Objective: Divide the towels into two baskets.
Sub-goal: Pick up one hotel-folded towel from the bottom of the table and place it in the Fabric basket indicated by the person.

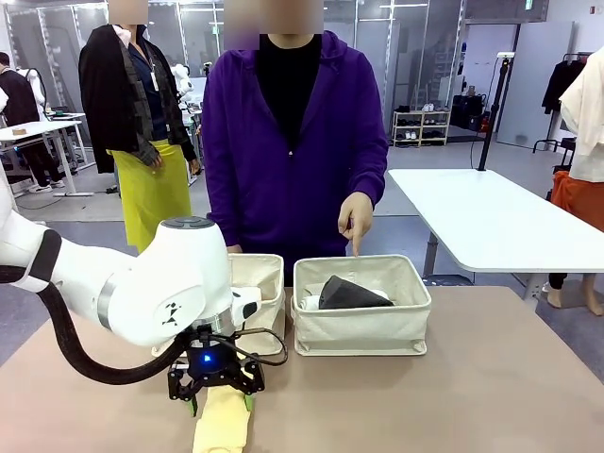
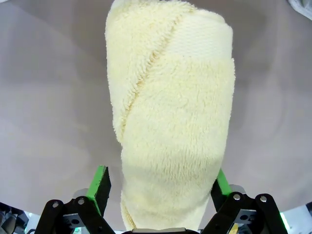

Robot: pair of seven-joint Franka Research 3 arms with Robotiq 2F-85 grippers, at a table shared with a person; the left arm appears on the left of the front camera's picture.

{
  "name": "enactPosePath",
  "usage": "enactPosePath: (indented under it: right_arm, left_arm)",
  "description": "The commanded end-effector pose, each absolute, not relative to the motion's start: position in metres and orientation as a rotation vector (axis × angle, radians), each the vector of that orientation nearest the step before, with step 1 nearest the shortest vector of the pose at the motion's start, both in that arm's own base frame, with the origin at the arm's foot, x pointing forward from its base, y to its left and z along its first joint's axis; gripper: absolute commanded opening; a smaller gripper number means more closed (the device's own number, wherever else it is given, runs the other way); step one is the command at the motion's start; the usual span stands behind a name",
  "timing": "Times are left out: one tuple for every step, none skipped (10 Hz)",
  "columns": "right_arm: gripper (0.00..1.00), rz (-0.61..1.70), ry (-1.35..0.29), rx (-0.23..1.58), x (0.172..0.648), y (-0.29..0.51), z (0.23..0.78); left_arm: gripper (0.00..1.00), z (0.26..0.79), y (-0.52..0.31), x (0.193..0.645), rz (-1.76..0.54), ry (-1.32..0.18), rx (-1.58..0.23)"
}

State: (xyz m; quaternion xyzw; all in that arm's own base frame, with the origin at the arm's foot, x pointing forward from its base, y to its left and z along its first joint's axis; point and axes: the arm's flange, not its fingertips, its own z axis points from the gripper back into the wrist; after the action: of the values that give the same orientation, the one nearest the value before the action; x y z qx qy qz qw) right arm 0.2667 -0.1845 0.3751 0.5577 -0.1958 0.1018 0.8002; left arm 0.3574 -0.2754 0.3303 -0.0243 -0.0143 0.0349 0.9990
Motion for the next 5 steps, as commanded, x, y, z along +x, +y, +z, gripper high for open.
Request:
enactPosePath:
  right_arm:
    - [1.0, 0.218, -0.434, 1.208, 0.2663, -0.1846, 0.3793]
    - [1.0, 0.218, -0.434, 1.208, 0.2663, -0.1846, 0.3793]
    - [1.0, 0.218, -0.434, 1.208, 0.2663, -0.1846, 0.3793]
    - [1.0, 0.218, -0.434, 1.208, 0.2663, -0.1846, 0.3793]
    - [1.0, 0.218, -0.434, 1.208, 0.2663, -0.1846, 0.3793]
  left_arm:
    - [0.95, 0.3187, -0.2805, 0.3608, 0.062, -0.062, -0.063]
    - [0.85, 0.3184, -0.2798, 0.3607, 0.056, -0.069, -0.061]
    - [0.76, 0.3191, -0.28, 0.3603, 0.051, -0.074, -0.061]
    - [0.66, 0.3192, -0.2805, 0.3598, 0.043, -0.078, -0.061]
    - [0.57, 0.3198, -0.2822, 0.359, 0.033, -0.08, -0.059]
